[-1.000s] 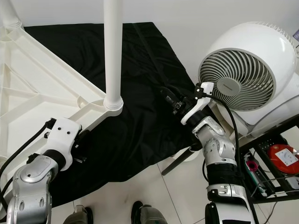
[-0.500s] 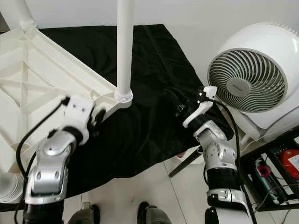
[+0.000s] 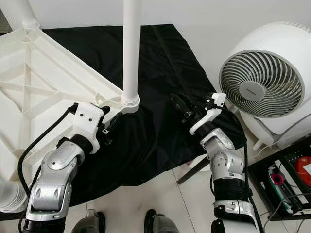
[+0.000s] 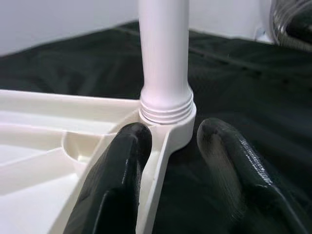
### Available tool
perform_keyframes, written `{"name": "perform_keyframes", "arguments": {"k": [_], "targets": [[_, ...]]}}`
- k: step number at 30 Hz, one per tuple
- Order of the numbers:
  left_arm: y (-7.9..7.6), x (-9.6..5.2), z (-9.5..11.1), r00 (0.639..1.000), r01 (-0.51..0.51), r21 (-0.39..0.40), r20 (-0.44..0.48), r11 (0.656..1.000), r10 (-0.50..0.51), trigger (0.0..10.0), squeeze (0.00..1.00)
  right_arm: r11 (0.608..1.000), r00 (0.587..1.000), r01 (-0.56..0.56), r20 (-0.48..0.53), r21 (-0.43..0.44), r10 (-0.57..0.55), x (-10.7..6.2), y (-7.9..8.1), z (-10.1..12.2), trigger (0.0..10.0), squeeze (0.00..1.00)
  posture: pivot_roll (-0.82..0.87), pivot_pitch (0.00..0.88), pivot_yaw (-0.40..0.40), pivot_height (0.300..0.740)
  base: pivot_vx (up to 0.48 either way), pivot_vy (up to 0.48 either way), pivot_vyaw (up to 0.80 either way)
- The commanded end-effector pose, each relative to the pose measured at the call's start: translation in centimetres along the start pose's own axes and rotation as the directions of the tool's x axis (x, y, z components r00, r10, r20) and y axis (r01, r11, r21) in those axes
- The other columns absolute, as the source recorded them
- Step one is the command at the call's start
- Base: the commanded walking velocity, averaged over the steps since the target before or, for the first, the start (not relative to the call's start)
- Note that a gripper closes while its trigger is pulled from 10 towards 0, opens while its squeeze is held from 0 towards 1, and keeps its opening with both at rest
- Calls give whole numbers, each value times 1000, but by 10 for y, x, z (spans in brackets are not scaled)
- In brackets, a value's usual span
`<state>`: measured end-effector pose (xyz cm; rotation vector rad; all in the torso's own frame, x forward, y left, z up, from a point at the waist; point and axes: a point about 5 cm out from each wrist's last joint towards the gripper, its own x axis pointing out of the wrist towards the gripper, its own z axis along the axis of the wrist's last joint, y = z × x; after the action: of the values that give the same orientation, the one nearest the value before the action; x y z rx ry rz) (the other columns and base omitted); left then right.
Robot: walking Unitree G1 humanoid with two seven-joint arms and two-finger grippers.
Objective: Building children table
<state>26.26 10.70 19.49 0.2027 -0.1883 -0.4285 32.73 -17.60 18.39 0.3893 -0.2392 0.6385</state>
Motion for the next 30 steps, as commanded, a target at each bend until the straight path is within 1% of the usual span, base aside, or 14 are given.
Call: {"name": "perform_keyframes", "arguments": {"k": [1,3,5,8,10,12,14,16,21,22,24,27,29,30], "targets": [[-1,-4,-1,998,-32,-54,52,998,35,10000,0,1000,1000,18,-7,-14,-18,-3,0,-4,10000,0,150,170,-73,740,0,0,0],[-1,-5,-1,997,-30,-53,63,998,33,10000,0,1000,1000,21,-6,-14,-21,-3,1,-4,10000,0,150,170,-73,740,0,0,0],[-1,-10,-2,997,-4,-83,81,997,11,10000,0,999,999,34,-2,-24,-34,-4,1,-5,10000,0,153,175,-78,740,0,0,0],[2,-25,-6,995,33,-88,101,996,-24,10000,0,994,997,82,8,-76,-81,-3,-1,-8,10000,0,157,179,-82,740,0,0,0],[3,-28,-7,994,33,-82,104,996,-24,10000,0,993,996,87,10,-84,-87,-3,-1,-8,10000,0,157,179,-82,740,0,0,0],[6,-33,-10,995,26,-86,99,996,-17,10000,0,987,995,97,2,-125,-98,-4,-1,-10,10000,0,160,181,-83,740,0,0,0],[8,-46,-16,994,33,-47,105,998,-28,10000,0,971,992,120,-20,-208,-127,-7,2,-19,10000,0,175,183,-87,740,0,0,0],[11,-55,-19,994,29,-38,111,999,-24,10000,0,962,990,128,-32,-243,-139,-9,5,-26,10000,0,182,183,-91,740,0,0,0],[15,-65,-21,992,15,-53,129,998,-8,10000,0,961,986,155,-31,-229,-166,-13,7,-34,10000,0,201,182,-98,740,0,0,0],[15,-71,-22,992,6,-16,130,1000,-4,10000,0,962,985,159,-33,-221,-170,-14,9,-38,10000,0,210,180,-101,740,0,0,0],[15,-76,-23,992,-2,18,130,1000,-1,10000,0,962,984,161,-34,-220,-172,-14,10,-41,10000,0,214,179,-103,740,0,0,0],[15,-79,-23,991,-7,36,133,999,2,10000,0,961,984,162,-35,-223,-174,-14,10,-42,10000,0,214,179,-103,740,0,0,0],[18,-89,-27,992,-23,52,123,998,16,10000,0,959,984,161,-40,-232,-175,-13,9,-45,10000,0,241,177,-116,740,0,0,0],[18,-89,-27,992,-23,52,123,998,16,10000,0,959,984,161,-40,-232,-175,-13,9,-45,10000,0,241,177,-116,740,0,0,0]]}}
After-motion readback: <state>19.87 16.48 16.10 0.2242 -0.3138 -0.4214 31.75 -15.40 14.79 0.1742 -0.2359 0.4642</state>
